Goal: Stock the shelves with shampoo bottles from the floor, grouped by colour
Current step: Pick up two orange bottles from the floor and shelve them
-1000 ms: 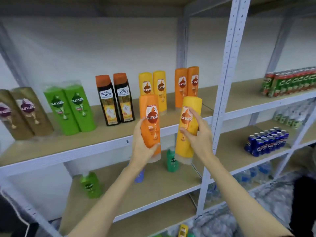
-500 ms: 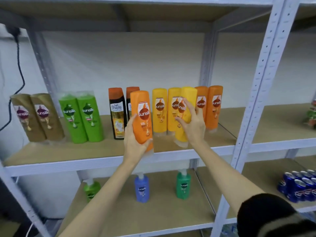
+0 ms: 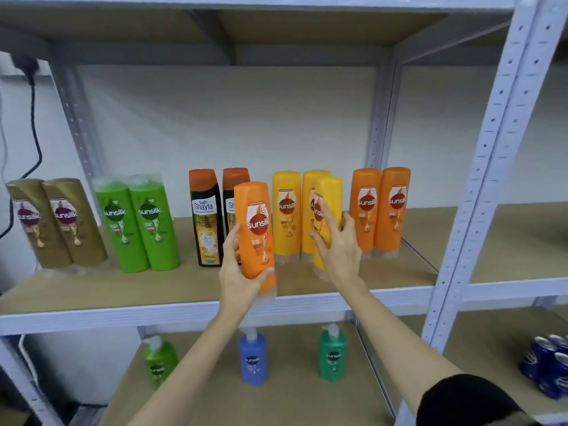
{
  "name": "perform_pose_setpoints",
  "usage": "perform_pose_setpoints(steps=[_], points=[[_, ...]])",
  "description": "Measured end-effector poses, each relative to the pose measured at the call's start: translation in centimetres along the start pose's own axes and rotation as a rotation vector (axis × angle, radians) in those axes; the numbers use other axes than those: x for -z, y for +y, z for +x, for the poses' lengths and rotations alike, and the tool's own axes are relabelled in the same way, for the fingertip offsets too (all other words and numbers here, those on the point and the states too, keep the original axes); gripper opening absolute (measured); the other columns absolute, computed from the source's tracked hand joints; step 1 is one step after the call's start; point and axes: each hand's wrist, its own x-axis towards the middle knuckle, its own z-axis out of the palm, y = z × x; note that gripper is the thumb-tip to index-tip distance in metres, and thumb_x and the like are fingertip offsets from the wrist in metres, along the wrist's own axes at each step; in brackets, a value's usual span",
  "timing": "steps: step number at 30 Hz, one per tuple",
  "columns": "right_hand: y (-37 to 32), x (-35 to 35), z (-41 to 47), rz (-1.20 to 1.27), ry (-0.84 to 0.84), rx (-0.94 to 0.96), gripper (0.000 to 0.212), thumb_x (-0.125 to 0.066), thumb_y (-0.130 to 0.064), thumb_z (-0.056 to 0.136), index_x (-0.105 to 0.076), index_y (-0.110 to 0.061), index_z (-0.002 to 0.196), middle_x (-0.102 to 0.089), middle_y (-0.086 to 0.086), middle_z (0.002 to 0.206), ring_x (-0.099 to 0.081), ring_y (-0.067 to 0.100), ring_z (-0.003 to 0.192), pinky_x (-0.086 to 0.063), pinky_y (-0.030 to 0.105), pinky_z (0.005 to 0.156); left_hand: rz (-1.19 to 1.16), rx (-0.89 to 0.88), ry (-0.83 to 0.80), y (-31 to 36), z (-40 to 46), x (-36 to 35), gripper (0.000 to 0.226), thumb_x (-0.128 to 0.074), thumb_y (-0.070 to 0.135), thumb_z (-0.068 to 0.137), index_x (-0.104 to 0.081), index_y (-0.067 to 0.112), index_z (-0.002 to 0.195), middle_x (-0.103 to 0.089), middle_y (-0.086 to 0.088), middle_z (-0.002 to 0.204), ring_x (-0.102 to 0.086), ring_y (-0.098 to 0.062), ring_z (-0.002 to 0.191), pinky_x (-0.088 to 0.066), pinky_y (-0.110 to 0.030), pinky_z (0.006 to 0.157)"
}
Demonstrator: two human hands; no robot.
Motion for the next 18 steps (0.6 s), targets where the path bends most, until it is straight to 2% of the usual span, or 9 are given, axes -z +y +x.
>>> perform_pose_setpoints(steps=[2, 4, 6, 8, 9, 11, 14, 16, 18], points=[[-0.1, 0.5, -0.6, 0.036, 0.014, -0.012, 0.055, -0.06, -0.033, 0.088, -0.04, -0.031, 0.139, -0.045, 0.021, 0.13, -0.05, 0.032, 0.114, -0.052, 0.04, 0.079, -0.012, 0.01, -0.021, 0.1, -0.2, 0.2, 0.086, -0.077, 0.001, 0.068, -0.028, 0.042, 0.125, -0.046, -0.006, 0.132, -0.051, -0.016, 0.117, -0.051, -0.015, 0.082], [-0.8, 1.7, -1.1, 0.082, 0.115, 0.031, 0.047, -0.057, -0.032, 0.09, -0.045, -0.027, 0.136, -0.045, 0.018, 0.132, -0.045, 0.027, 0.119, -0.042, 0.035, 0.094, -0.046, 0.024, -0.06, 0.4, -0.3, 0.4, 0.085, -0.08, 0.003, 0.066, -0.03, 0.039, 0.124, -0.048, -0.006, 0.13, -0.053, -0.014, 0.116, -0.051, -0.015, 0.082], [-2.0, 3.3, -1.0, 0.263, 0.07, 0.05, 0.049, -0.056, -0.034, 0.089, -0.043, -0.03, 0.136, -0.052, 0.007, 0.123, -0.049, 0.014, 0.107, -0.043, 0.023, 0.09, -0.099, 0.034, -0.12, 0.9, -0.6, 0.5, 0.084, -0.083, 0.012, 0.061, -0.033, 0.037, 0.123, -0.051, -0.004, 0.128, -0.054, -0.011, 0.115, -0.051, -0.017, 0.083], [-3.6, 4.9, -0.5, 0.561, -0.188, -0.067, 0.065, -0.061, -0.04, 0.085, -0.025, -0.047, 0.138, -0.054, -0.002, 0.123, -0.056, 0.008, 0.101, -0.049, 0.018, 0.081, -0.113, 0.042, -0.201, 1.4, -0.9, 0.4, 0.084, -0.083, 0.025, 0.055, -0.035, 0.037, 0.123, -0.053, -0.001, 0.126, -0.055, -0.011, 0.114, -0.05, -0.022, 0.088], [-4.1, 5.5, -0.2, 0.672, -0.303, -0.134, 0.074, -0.065, -0.038, 0.083, -0.016, -0.053, 0.137, -0.053, -0.002, 0.128, -0.057, 0.009, 0.105, -0.051, 0.019, 0.081, -0.113, 0.051, -0.244, 1.7, -1.0, 0.1, 0.084, -0.083, 0.03, 0.052, -0.036, 0.037, 0.122, -0.055, 0.0, 0.124, -0.056, -0.011, 0.113, -0.05, -0.026, 0.09], [-4.3, 6.6, 0.3, 0.821, -0.408, -0.21, 0.086, -0.068, -0.02, 0.083, -0.008, -0.05, 0.138, -0.053, 0.002, 0.13, -0.058, 0.013, 0.111, -0.053, 0.027, 0.086, -0.132, 0.086, -0.308, 2.2, -1.4, -0.8, 0.083, -0.083, 0.033, 0.048, -0.038, 0.036, 0.118, -0.057, 0.003, 0.12, -0.058, -0.01, 0.11, -0.05, -0.03, 0.092], [-3.6, 8.8, 0.4, 0.895, -0.419, -0.239, 0.087, -0.066, -0.004, 0.082, -0.013, -0.039, 0.142, -0.057, 0.002, 0.124, -0.061, 0.016, 0.109, -0.054, 0.036, 0.087, -0.17, 0.148, -0.361, 2.8, -2.0, -2.6, 0.079, -0.086, 0.023, 0.046, -0.04, 0.034, 0.11, -0.057, 0.004, 0.115, -0.059, -0.012, 0.108, -0.05, -0.033, 0.092], [-2.9, 10.2, 0.2, 0.846, -0.389, -0.238, 0.083, -0.069, -0.005, 0.079, -0.023, -0.036, 0.141, -0.054, 0.002, 0.129, -0.059, 0.015, 0.112, -0.054, 0.032, 0.086, -0.196, 0.189, -0.425, 3.1, -2.0, -3.9, 0.078, -0.085, 0.014, 0.05, -0.039, 0.031, 0.11, -0.055, -0.002, 0.119, -0.057, -0.016, 0.111, -0.05, -0.036, 0.093], [-2.2, 11.5, 0.1, 0.774, -0.307, -0.249, 0.077, -0.073, -0.007, 0.076, -0.034, -0.032, 0.137, -0.051, -0.007, 0.13, -0.058, 0.012, 0.112, -0.054, 0.025, 0.083, -0.18, 0.222, -0.495, 3.2, -1.8, -5.0, 0.078, -0.085, 0.007, 0.057, -0.039, 0.024, 0.117, -0.05, -0.008, 0.127, -0.054, -0.022, 0.116, -0.048, -0.037, 0.094]])
